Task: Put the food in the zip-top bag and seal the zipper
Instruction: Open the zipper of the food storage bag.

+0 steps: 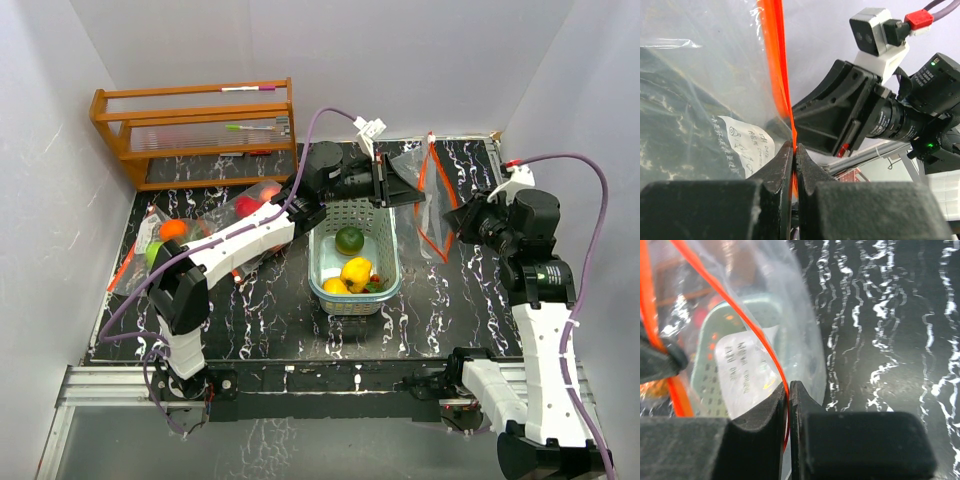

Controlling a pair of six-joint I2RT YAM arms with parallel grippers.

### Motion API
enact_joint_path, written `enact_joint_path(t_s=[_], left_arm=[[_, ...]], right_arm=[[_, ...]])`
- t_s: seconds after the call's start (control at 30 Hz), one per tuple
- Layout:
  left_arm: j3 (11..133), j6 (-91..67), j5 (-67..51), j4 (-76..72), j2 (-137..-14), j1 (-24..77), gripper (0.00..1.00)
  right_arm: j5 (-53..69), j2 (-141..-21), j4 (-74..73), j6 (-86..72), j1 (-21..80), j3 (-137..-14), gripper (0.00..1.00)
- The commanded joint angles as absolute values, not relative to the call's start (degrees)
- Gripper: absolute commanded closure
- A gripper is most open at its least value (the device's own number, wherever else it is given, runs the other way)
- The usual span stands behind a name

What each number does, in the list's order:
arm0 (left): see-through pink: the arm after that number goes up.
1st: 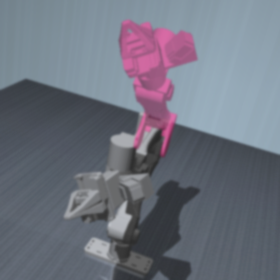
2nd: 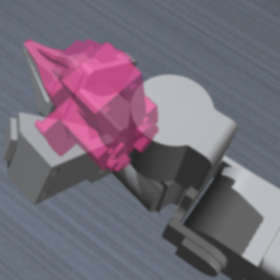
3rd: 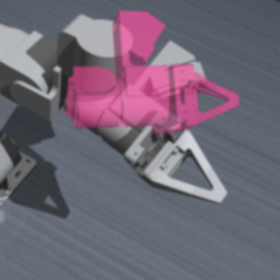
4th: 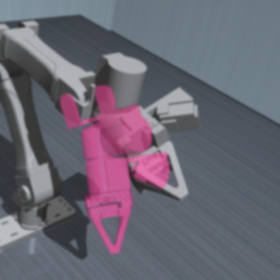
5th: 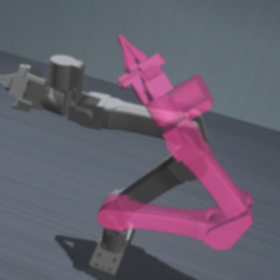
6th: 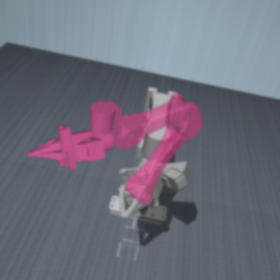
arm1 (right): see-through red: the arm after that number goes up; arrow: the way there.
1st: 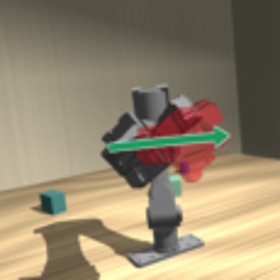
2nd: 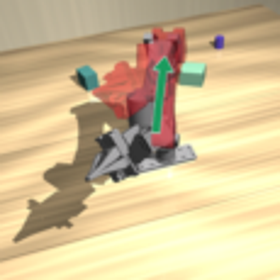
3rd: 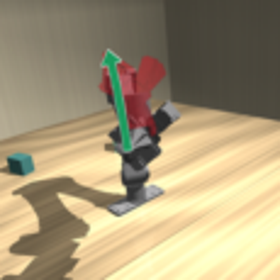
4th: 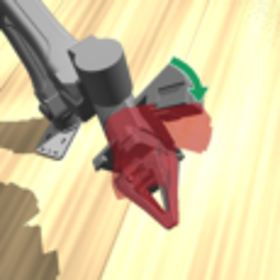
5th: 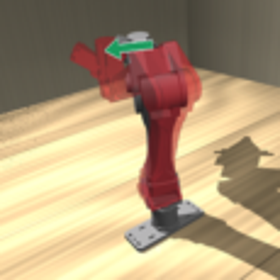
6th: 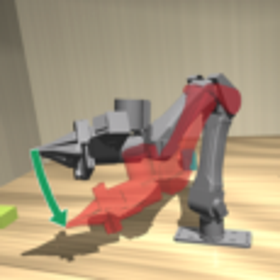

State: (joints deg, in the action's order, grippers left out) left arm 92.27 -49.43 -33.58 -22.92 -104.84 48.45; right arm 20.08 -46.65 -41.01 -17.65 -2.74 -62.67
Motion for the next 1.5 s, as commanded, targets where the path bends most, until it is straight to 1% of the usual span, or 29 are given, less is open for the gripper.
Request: enact_joint_path(t_s=[0.0, 0.13, 0.23, 0.3, 0.37, 0.47, 0.63, 0.7, 0.77, 0.8, 0.83, 0.87, 0.9, 0.93, 0.97, 1.03, 1.1, 1.17, 1.3, 1.47], left_arm=[[94.86, -46.60, -36.31, -20.69, -103.72, 48.38, 1.00], [94.75, -39.05, -37.22, -9.61, -101.50, 48.34, 1.00], [95.50, -29.11, -36.38, 3.56, -99.25, 48.34, 1.00], [96.23, -22.35, -31.92, 14.41, -97.33, 48.34, 1.00], [95.93, -18.36, -26.19, 22.14, -94.80, 48.21, 1.00], [95.28, -15.66, -21.63, 26.42, -91.09, 47.60, 1.00], [99.12, -12.00, -17.61, 32.47, -90.49, 47.42, 1.00], [98.96, -11.57, -16.71, 31.98, -90.22, 47.45, 1.00], [98.35, -11.96, -16.61, 30.23, -90.03, 47.42, 1.00], [98.04, -12.22, -16.73, 29.05, -90.01, 47.46, 1.00], [97.66, -12.48, -16.63, 27.76, -90.00, 47.46, 1.00], [97.51, -12.79, -15.82, 26.19, -90.00, 47.46, 1.00], [97.52, -12.87, -15.16, 25.26, -90.08, 47.42, 1.00], [97.73, -13.03, -14.32, 24.51, -90.09, 47.38, 1.00], [98.06, -13.13, -13.49, 23.72, -90.03, 47.23, 1.00], [99.53, -13.18, -12.13, 22.69, -89.84, 46.64, 1.00], [102.35, -12.56, -10.92, 22.93, -89.99, 45.67, 1.00], [106.97, -10.77, -8.75, 25.64, -90.33, 44.55, 1.00], [115.69, -4.81, -0.74, 32.59, -88.83, 42.99, 1.00], [117.41, 4.12, 13.14, 37.14, -80.96, 42.32, 1.00]], right_arm=[[6.40, -45.13, -40.47, -17.83, -2.90, -64.22, 0.92], [-2.59, -43.96, -41.26, -19.49, -2.90, -64.13, 0.92], [-11.35, -42.82, -42.87, -21.47, -2.88, -64.26, 0.92], [-18.01, -42.32, -44.60, -21.78, -2.86, -64.61, 0.92], [-22.85, -41.84, -45.96, -21.93, -2.87, -64.64, 0.92], [-26.45, -41.47, -47.53, -23.20, -2.90, -64.51, 0.92], [-29.58, -41.58, -50.99, -25.07, -2.90, -65.35, 0.92], [-26.07, -40.94, -50.56, -23.67, -2.90, -65.92, 0.92], [-14.40, -39.36, -47.04, -20.00, -2.90, -66.09, 0.91], [-6.21, -38.35, -44.75, -17.34, -2.90, -66.16, 0.85], [2.32, -37.31, -42.51, -16.01, -2.90, -66.24, 0.66], [10.84, -36.32, -40.44, -15.09, -2.90, -66.27, 0.51], [17.53, -35.50, -38.67, -14.64, -2.86, -66.36, 0.40], [22.55, -34.84, -37.44, -14.41, -2.89, -66.66, 0.32], [26.03, -34.34, -36.78, -14.36, -2.90, -67.20, 0.27], [30.06, -33.51, -36.36, -14.17, -2.89, -68.52, 0.20], [32.19, -32.80, -36.07, -14.00, -2.90, -69.75, 0.16], [33.38, -32.89, -36.36, -14.57, -2.85, -70.54, 0.15], [35.37, -35.57, -38.58, -14.05, -2.92, -70.91, 0.16], [34.94, -38.57, -37.96, -13.39, -2.92, -69.97, 0.20]])
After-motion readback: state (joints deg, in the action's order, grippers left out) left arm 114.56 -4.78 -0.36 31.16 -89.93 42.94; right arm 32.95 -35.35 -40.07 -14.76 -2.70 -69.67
